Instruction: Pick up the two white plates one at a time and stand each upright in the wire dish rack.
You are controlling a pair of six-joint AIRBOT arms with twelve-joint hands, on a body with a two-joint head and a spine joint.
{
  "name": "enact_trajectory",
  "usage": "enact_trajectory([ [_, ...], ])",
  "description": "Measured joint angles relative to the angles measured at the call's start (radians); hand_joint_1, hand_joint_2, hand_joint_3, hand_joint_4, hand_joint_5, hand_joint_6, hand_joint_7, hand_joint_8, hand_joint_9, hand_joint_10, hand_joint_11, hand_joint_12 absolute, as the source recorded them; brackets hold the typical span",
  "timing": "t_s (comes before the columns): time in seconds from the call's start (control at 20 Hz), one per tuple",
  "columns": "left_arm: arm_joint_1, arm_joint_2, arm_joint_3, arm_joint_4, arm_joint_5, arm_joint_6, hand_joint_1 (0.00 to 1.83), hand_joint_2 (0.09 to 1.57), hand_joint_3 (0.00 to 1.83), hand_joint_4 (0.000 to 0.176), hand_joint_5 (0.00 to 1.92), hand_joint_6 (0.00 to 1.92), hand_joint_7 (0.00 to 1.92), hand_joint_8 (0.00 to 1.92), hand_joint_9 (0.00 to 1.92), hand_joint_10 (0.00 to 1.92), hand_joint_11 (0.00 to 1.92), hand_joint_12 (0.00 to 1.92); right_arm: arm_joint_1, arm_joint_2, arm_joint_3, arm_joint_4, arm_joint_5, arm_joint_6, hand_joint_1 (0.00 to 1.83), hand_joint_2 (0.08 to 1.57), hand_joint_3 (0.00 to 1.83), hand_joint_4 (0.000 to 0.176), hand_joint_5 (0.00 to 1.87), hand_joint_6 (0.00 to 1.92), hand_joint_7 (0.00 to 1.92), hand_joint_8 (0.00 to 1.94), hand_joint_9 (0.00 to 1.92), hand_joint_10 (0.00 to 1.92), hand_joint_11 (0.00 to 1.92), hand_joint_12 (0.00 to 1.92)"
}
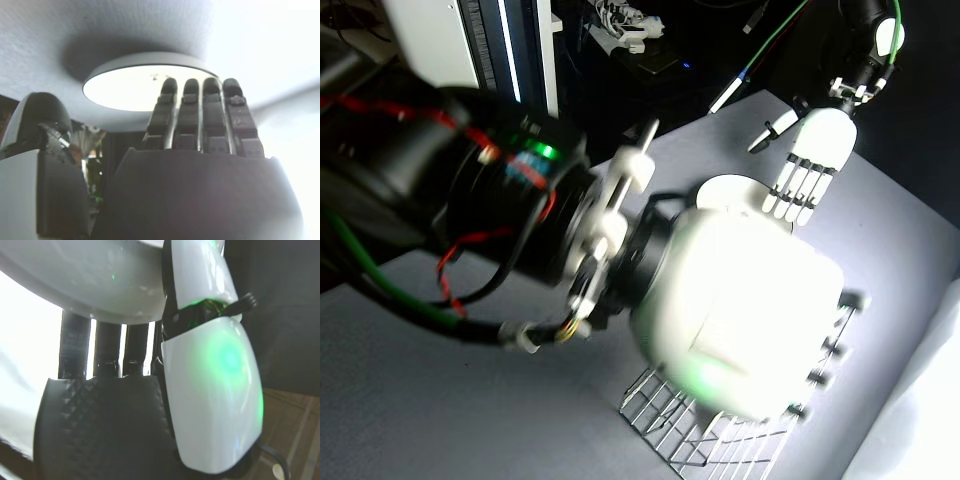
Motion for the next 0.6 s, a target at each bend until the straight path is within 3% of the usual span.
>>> enact_trajectory([
  [0.6,0.009,-0.003,0.006,-0.001,0.002,0.015,0.0,1.11,0.0,0.0,0.04,0.01,0.01,0.0,0.0,0.0,0.0,0.0,-0.18,-0.02,0.046,0.004,0.126,0.024,1.38,1.09,0.0,0.0,0.92,0.98,0.98,0.89,1.06,1.09,0.99,1.27],
])
